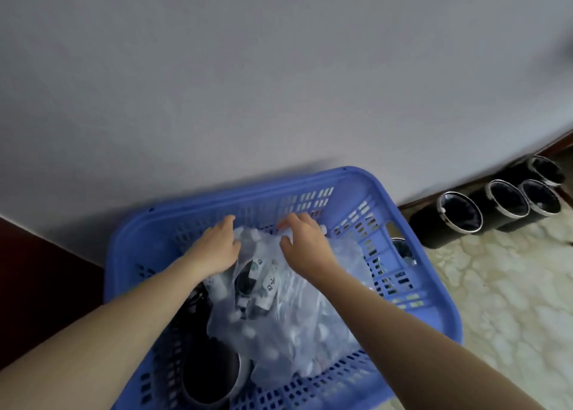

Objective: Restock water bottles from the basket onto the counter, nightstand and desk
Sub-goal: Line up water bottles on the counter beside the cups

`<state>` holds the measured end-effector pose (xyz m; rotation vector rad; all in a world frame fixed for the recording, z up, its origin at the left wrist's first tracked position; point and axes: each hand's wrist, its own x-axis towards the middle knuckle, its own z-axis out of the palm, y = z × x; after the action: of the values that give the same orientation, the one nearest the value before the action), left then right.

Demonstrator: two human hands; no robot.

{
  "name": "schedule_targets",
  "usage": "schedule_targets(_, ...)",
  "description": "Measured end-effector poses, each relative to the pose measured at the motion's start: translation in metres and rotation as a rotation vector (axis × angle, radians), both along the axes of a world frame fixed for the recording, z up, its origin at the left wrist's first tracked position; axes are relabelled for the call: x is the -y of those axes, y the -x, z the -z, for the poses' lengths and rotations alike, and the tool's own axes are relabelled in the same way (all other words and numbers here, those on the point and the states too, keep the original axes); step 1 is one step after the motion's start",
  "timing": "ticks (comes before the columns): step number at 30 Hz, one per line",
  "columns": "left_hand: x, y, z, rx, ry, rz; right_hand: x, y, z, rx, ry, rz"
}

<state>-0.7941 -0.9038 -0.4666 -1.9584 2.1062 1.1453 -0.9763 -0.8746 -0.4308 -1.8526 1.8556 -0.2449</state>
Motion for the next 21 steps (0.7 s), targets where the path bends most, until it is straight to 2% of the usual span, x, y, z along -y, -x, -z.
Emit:
schedule_targets(2,0.001,0.002,0.015,-0.056,-0.043,-0.047,0.016,-0.006,0.016,0.023,0.000,-0.049)
schedule_targets(4,-0.006,0.010,0.028,-0.091,-0.145,-0.002,0.030,-0.010,0.030,0.025,-0.069,-0.090)
schedule_targets(8,-0.029,0.033,0.056,-0.208,-0.533,0.202,0.050,-0.023,0.060,-0.094,-0.352,-0.275)
schedule_targets(10,-0.034,0.043,0.070,-0.199,-0.603,0.208,0.049,-0.026,0.076,-0.172,-0.455,-0.387)
schedule_targets(12,-0.033,0.049,0.079,-0.088,-0.547,0.198,0.044,-0.022,0.089,-0.255,-0.496,-0.479)
schedule_targets(16,-0.024,0.044,0.092,0.241,-0.190,0.098,0.038,-0.019,0.113,-0.389,-0.476,-0.653)
schedule_targets(17,-0.023,0.039,0.095,0.317,-0.097,0.127,0.035,-0.020,0.120,-0.435,-0.477,-0.715)
schedule_targets(19,-0.021,0.028,0.106,0.514,0.062,0.350,0.030,-0.022,0.131,-0.562,-0.437,-0.859)
schedule_targets(21,-0.021,0.019,0.116,0.679,0.056,0.591,0.025,-0.022,0.140,-0.663,-0.353,-0.978)
